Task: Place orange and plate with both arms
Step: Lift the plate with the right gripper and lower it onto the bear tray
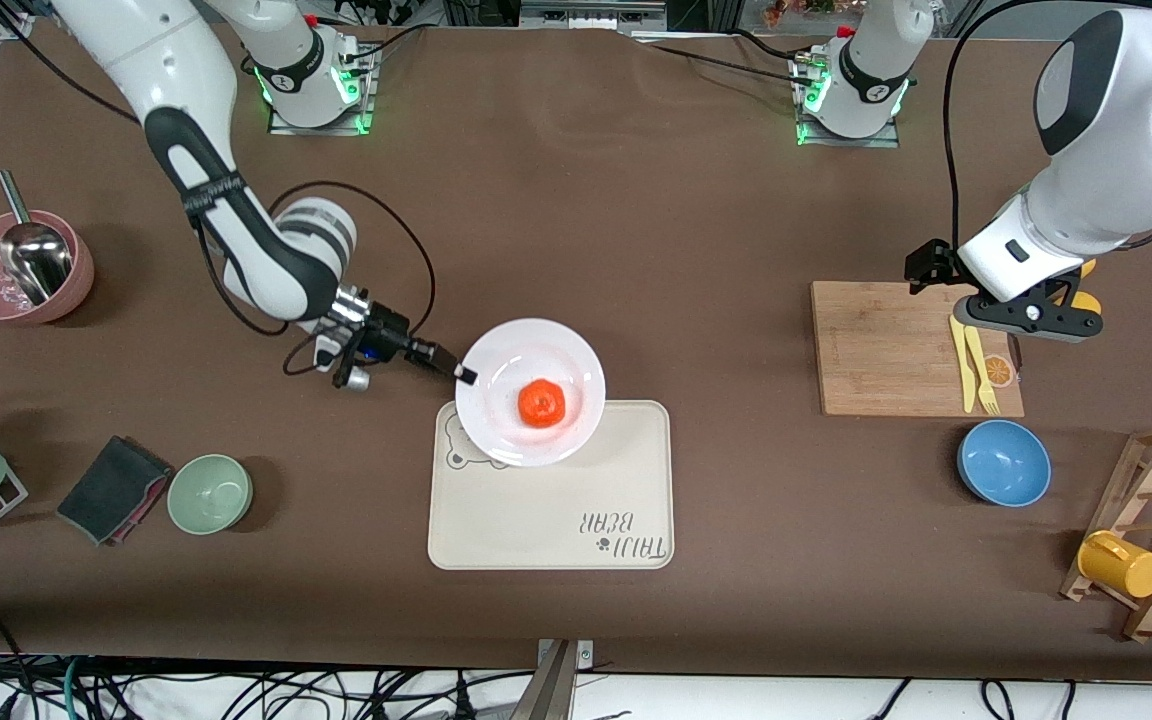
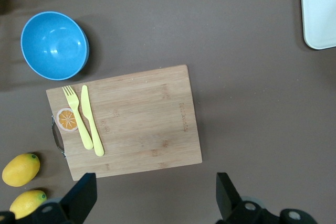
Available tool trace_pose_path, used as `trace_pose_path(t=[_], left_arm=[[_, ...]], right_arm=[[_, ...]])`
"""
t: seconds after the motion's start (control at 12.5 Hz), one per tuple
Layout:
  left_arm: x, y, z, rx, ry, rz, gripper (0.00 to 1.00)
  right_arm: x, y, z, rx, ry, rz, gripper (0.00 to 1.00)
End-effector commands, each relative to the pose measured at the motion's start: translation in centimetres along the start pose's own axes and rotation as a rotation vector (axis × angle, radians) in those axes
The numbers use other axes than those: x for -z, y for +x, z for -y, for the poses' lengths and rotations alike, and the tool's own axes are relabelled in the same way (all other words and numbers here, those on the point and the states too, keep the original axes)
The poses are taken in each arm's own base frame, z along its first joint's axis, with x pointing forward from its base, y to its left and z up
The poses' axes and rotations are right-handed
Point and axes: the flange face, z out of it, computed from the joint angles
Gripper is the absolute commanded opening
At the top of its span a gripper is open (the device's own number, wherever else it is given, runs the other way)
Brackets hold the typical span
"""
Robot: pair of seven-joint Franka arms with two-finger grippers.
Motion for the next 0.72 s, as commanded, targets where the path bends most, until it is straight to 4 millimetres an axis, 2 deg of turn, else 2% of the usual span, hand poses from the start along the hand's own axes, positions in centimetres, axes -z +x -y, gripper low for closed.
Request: trace_pose_path(t=[0.0,0.16,0.56,0.64], left_arm=[[0.2,0.6,-0.1,0.0,0.035,-0.011,1.0],[0.2,0.6,-0.1,0.0,0.035,-0.011,1.0],[0.0,0.7,-0.3,-0.005,0.035,-0.01,1.0],[0.0,0.7,-0.4,-0.005,0.035,-0.008,1.0]], right_arm=[[-2.2,4.2,-0.8,0.008,0.02,-0.031,0.0],[-3.7,6.1,-1.9,0.03,0.018,-0.027,0.0],[-4.3,6.2,-3.7,0.025,-0.02,-0.026,0.0],[-4.1,6.3,-3.6,0.022,-0.018,-0.03,0.15]])
